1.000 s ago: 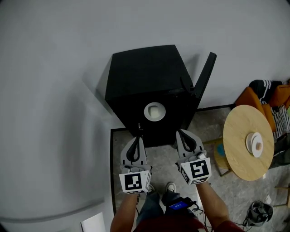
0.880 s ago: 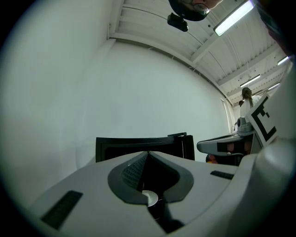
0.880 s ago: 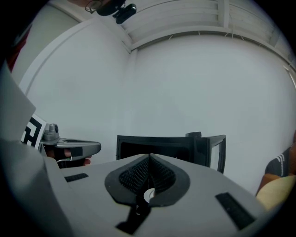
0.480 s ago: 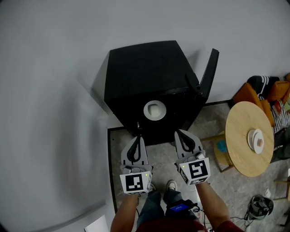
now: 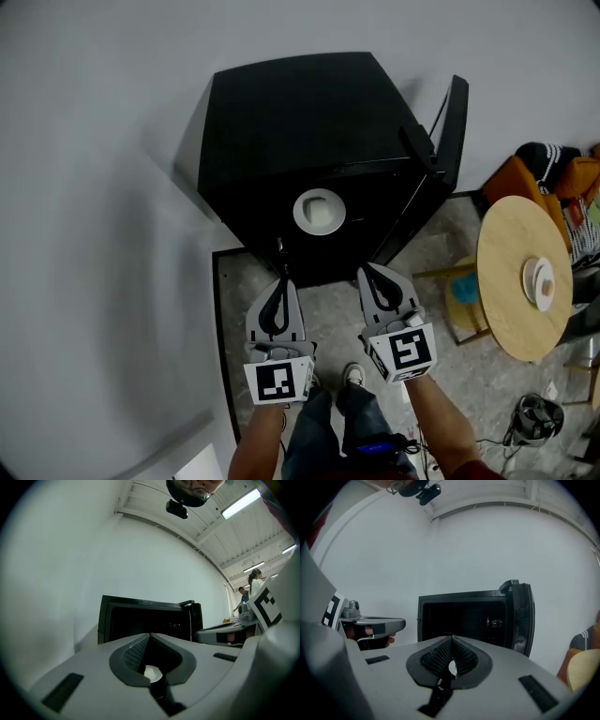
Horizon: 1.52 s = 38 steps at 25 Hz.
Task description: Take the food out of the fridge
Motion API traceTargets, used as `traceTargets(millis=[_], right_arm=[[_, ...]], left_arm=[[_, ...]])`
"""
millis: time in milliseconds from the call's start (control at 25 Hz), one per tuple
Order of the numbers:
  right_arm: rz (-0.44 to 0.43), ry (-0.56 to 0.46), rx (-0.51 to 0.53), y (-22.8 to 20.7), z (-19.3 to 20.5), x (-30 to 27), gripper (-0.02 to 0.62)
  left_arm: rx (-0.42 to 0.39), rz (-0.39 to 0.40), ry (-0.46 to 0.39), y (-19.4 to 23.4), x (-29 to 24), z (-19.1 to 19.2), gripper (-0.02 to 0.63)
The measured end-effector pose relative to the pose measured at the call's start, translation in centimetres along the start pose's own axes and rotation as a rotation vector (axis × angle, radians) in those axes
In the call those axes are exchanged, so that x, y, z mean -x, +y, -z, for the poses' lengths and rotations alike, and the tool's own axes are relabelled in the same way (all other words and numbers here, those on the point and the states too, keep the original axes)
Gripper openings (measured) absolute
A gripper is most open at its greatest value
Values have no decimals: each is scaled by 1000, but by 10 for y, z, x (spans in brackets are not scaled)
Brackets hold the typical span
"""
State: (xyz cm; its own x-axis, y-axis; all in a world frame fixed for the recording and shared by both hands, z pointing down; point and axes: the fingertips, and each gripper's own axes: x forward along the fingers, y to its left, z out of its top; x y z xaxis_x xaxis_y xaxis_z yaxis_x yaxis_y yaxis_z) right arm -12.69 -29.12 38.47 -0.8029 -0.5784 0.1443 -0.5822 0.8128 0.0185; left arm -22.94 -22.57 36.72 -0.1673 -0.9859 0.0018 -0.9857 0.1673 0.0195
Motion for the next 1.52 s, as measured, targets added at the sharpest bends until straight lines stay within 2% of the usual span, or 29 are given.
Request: traceTargets(millis=[80, 160, 640, 1040, 1240, 1520], right_arm=[[3, 5, 2, -1, 12, -9, 21], [4, 14, 2, -1, 26, -16, 21], [-7, 1, 23, 7, 103, -57, 21], [5, -10, -5, 8, 159, -85, 21], [4, 10, -58, 8, 176, -88, 21], [12, 15, -244, -3, 184, -102, 21]], left_arm=[[56, -17, -19, 3, -6, 9, 12], [75, -18, -17, 4, -9, 23, 12], [98, -16, 15, 8, -27, 125, 14], [83, -30, 1, 17, -40, 181, 14], [83, -30, 0, 13, -38, 188, 14], [88, -30, -2, 11, -36, 185, 12]])
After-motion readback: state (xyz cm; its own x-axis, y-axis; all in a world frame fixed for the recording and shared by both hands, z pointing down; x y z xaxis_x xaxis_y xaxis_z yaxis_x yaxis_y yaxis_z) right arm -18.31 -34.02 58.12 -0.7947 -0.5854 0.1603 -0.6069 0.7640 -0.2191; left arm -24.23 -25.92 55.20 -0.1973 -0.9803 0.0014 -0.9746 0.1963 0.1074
